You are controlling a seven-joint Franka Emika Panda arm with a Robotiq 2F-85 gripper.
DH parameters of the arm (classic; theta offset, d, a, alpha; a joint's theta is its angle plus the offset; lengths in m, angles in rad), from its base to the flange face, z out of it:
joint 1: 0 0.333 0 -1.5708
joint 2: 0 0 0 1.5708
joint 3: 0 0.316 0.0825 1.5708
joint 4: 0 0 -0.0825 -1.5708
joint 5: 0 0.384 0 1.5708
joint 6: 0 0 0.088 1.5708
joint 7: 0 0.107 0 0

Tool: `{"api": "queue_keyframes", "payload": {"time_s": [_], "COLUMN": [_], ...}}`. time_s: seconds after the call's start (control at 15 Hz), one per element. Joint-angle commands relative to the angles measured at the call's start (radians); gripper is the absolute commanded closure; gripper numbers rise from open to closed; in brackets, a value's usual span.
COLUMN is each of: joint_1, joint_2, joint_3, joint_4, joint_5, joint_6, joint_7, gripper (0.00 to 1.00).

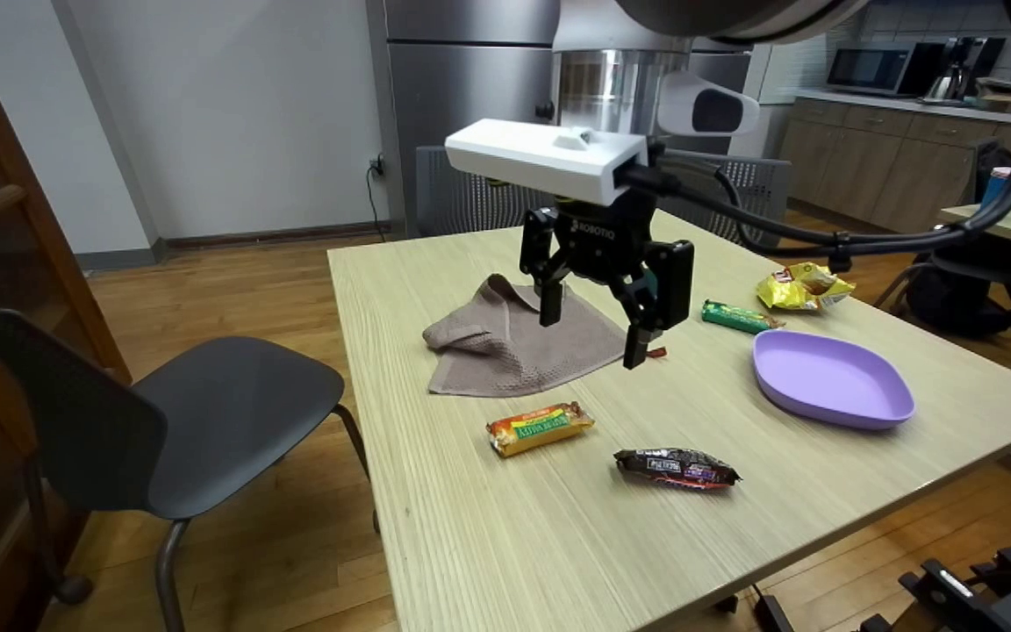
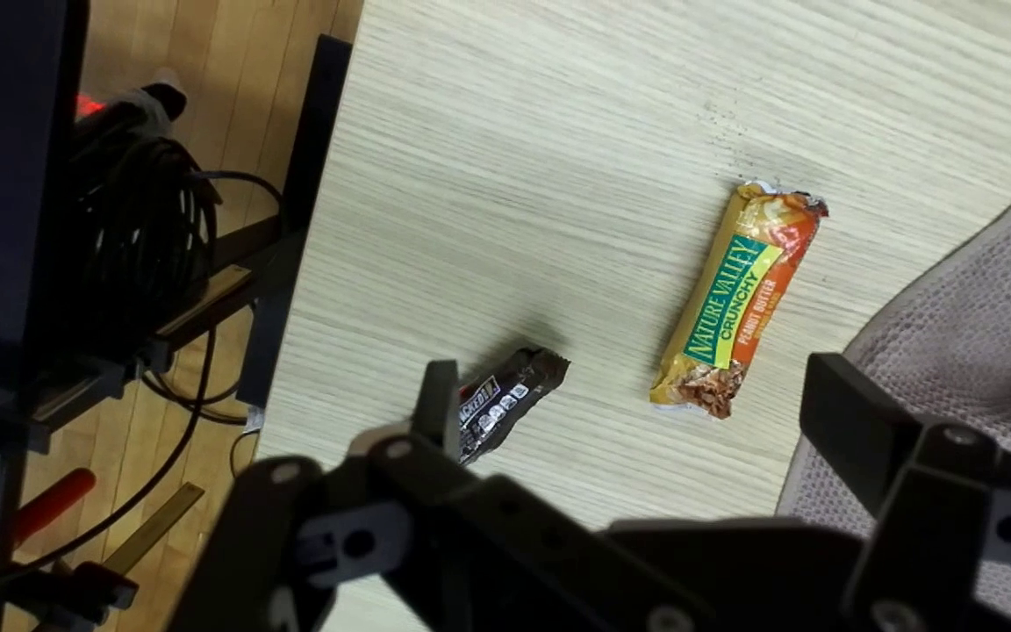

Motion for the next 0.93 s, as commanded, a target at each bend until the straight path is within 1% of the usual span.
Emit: {"api": "queue_keyframes", "payload": {"time_s": [0.0, 0.27, 0.33, 0.53, 0.87], "joint_1": [0.022, 0.023, 0.03, 0.041, 0.062], "joint_2": [-0.002, -0.002, 0.0, 0.014, 0.085], "joint_3": [-0.023, -0.023, -0.03, -0.048, -0.09], "joint_4": [0.001, 0.002, 0.001, -0.007, 0.007], "joint_5": [0.008, 0.008, -0.011, -0.022, -0.034], "joint_6": [-0.001, -0.001, 0.006, 0.054, 0.153], "joint_7": [-0.006, -0.004, 0.026, 0.055, 0.066], "gripper": [0.0, 0.0, 0.0, 0.0, 0.0]}}
